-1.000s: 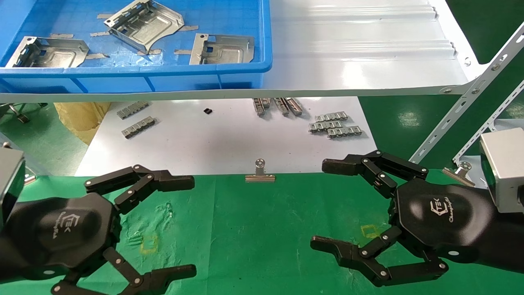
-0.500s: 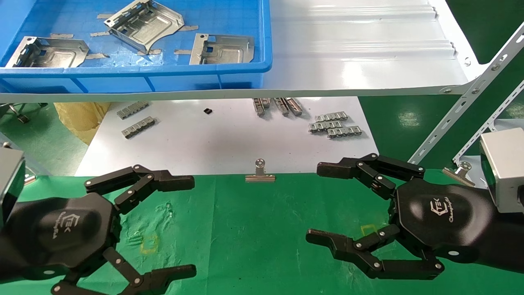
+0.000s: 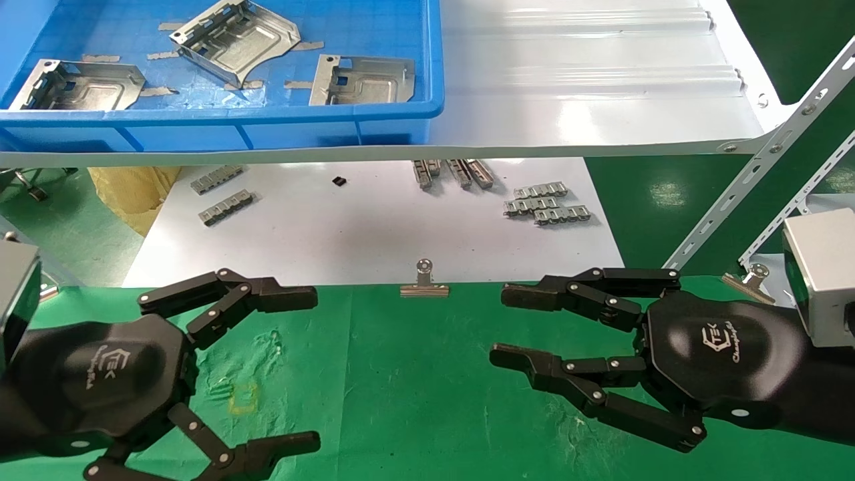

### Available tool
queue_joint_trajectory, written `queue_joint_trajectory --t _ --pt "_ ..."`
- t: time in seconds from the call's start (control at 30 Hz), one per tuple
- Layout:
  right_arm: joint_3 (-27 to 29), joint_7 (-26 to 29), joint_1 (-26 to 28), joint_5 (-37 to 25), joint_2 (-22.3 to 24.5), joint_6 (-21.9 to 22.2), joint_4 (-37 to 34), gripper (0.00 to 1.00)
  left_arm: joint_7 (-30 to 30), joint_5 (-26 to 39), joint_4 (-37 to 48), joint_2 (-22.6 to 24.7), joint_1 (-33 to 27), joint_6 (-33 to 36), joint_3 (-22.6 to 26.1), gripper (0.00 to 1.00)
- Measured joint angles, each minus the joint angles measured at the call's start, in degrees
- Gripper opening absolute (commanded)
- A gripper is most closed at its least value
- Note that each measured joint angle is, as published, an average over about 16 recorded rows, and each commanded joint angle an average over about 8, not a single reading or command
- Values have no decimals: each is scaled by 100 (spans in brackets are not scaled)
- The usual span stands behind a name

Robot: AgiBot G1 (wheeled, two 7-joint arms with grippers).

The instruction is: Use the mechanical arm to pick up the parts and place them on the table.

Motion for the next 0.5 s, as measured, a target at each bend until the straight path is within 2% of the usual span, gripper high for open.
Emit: queue_joint_trajectory --t 0.5 --pt "0 0 0 0 0 0 0 0 0 0 0 0 0 0 0 100"
